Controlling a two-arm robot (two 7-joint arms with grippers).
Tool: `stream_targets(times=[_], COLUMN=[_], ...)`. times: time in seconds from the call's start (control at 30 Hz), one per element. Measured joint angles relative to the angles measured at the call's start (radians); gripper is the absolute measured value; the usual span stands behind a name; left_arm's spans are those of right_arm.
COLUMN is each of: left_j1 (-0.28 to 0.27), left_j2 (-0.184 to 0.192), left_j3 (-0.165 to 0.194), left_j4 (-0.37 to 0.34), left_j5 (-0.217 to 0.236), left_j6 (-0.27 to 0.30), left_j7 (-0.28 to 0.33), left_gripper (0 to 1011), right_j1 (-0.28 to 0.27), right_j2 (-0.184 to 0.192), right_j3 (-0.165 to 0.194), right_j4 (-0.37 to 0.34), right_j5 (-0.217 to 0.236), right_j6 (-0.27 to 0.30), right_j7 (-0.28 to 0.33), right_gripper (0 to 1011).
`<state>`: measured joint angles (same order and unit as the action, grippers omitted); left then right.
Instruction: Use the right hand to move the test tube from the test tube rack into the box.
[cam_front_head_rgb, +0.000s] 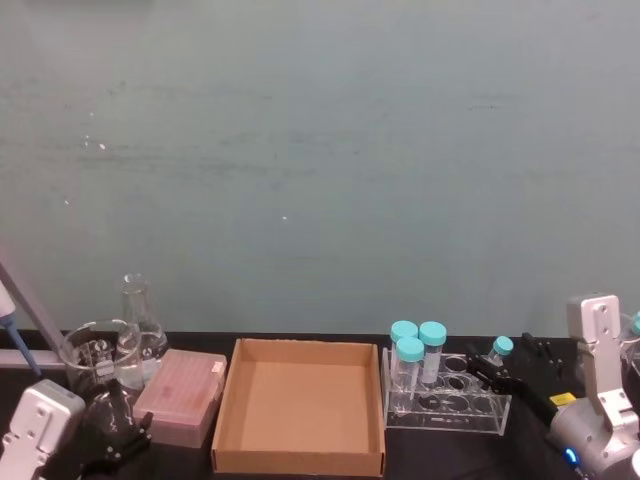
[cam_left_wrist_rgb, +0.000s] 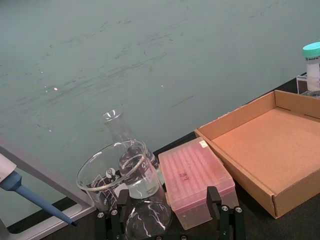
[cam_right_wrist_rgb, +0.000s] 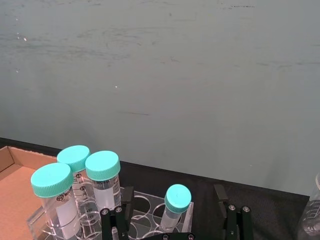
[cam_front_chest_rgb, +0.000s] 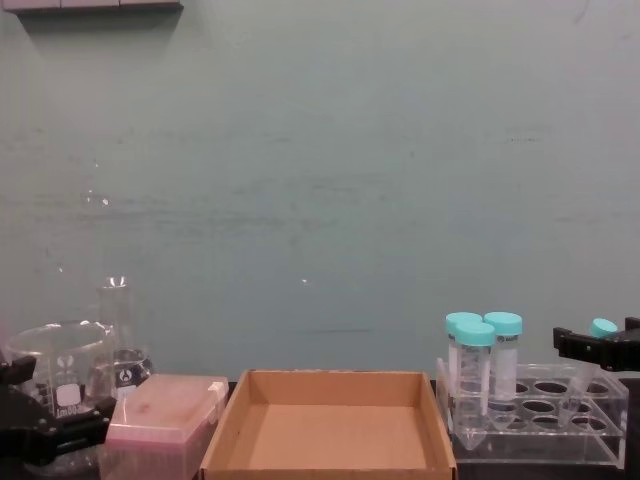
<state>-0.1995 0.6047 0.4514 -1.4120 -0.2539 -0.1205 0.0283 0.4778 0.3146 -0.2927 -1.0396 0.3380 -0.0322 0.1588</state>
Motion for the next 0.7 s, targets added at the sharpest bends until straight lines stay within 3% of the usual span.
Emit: stream_targets(times=[0.13, 0.33, 0.7], left_j1=[0.0, 0.0, 0.0], left_j2=[0.0, 0.0, 0.0], left_j3=[0.0, 0.0, 0.0], left_j4=[0.0, 0.0, 0.0], left_j5=[0.0, 0.0, 0.0], left_j6=[0.0, 0.0, 0.0], left_j7=[0.0, 0.0, 0.0], left_gripper=[1000, 1000, 1000], right_j1=[0.0, 0.0, 0.0], right_j2=[0.0, 0.001, 0.001], right_j3=[0.0, -0.001, -0.002], right_j4=[0.0, 0.0, 0.0], right_j5=[0.0, 0.001, 0.003], right_j6=[0.0, 0.0, -0.001], right_j7=[0.0, 0.0, -0.001], right_gripper=[994, 883, 565])
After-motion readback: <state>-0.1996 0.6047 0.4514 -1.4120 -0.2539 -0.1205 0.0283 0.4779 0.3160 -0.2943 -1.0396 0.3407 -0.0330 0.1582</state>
